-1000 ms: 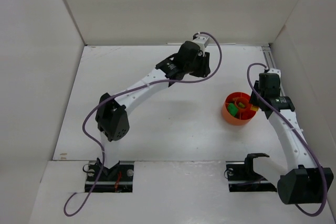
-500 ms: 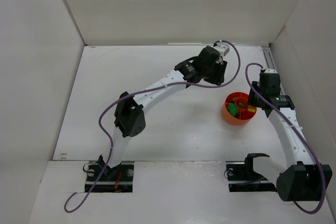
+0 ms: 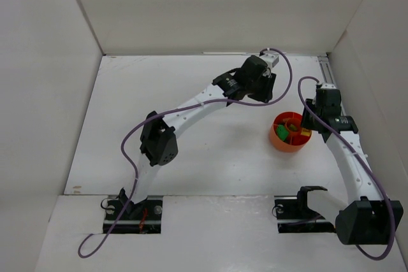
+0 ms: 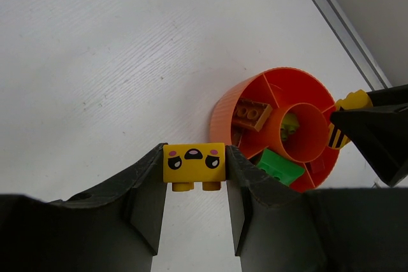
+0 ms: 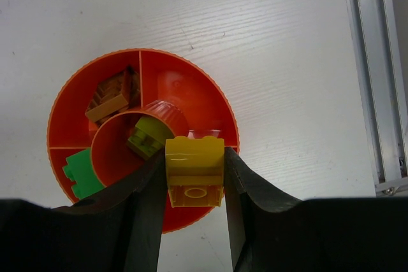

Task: Sort the legos into containers by color

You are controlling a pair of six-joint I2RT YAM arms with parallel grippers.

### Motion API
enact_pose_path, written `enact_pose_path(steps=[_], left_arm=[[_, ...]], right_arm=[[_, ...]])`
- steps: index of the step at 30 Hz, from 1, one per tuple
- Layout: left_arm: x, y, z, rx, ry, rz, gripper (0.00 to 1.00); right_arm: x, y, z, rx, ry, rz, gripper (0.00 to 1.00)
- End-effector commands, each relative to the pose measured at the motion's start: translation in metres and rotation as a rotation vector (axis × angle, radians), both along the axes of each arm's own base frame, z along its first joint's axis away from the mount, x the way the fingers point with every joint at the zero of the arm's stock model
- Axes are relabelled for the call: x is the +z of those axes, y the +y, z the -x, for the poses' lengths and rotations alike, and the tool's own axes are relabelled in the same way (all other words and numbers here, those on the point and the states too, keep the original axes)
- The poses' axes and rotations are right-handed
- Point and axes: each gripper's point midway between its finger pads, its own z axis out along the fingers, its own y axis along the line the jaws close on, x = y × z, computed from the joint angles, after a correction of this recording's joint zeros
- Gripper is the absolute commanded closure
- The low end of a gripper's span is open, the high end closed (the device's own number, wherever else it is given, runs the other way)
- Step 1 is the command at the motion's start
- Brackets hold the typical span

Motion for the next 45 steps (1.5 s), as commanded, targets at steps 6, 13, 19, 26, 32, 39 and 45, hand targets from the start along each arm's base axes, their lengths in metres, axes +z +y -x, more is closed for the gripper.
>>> enact_pose_path(steps=[6, 13, 19, 26, 32, 39, 45], left_arm=[[0.022, -0.001, -0.004, -0.004, -0.056, 0.018, 1.00], [0.021, 0.001, -0.007, 0.001, -0.077, 0.002, 1.00], [0.021, 0.004, -0.011, 0.014, -0.092, -0.010, 1.00], [0.027, 0.002, -0.012, 0.010, -0.110, 0.001, 1.00], [0.028, 0.007, -0.016, 0.020, -0.110, 0.001, 1.00], [0.032, 0.011, -0.016, 0.024, -0.121, -0.008, 1.00], [0.035, 0.016, -0.022, 0.030, -0.140, -0.022, 1.00]], right_arm=[[0.020, -0.002, -0.010, -0.005, -0.080, 0.004, 0.93], [0.020, -0.005, -0.001, -0.033, -0.065, 0.007, 0.93], [0.007, -0.001, 0.014, -0.038, -0.005, -0.019, 0.93], [0.012, 0.004, 0.022, -0.049, -0.022, -0.056, 0.93], [0.013, 0.004, 0.020, -0.055, -0.033, -0.062, 0.93], [0.016, 0.004, 0.016, -0.048, -0.059, -0.056, 0.93], [0.013, 0.004, 0.016, -0.048, -0.048, -0.056, 0.94]])
